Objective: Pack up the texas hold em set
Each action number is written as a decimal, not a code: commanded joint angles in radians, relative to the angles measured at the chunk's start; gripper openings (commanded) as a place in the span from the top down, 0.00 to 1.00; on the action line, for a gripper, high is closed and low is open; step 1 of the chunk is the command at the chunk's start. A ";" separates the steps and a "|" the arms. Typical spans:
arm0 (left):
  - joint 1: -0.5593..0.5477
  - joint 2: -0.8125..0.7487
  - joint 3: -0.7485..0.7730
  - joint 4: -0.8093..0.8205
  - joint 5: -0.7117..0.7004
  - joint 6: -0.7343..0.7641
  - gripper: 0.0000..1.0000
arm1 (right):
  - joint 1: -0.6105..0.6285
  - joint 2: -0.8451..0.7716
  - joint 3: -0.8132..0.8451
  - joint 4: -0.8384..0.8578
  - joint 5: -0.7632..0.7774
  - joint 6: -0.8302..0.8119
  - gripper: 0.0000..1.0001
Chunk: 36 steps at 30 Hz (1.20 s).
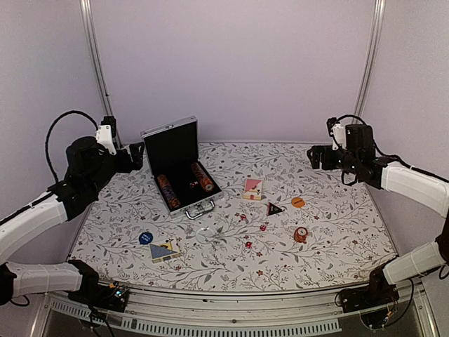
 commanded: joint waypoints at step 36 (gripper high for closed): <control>-0.139 0.147 0.071 -0.042 -0.001 -0.010 0.00 | 0.085 0.457 0.361 -0.094 -0.290 0.023 0.01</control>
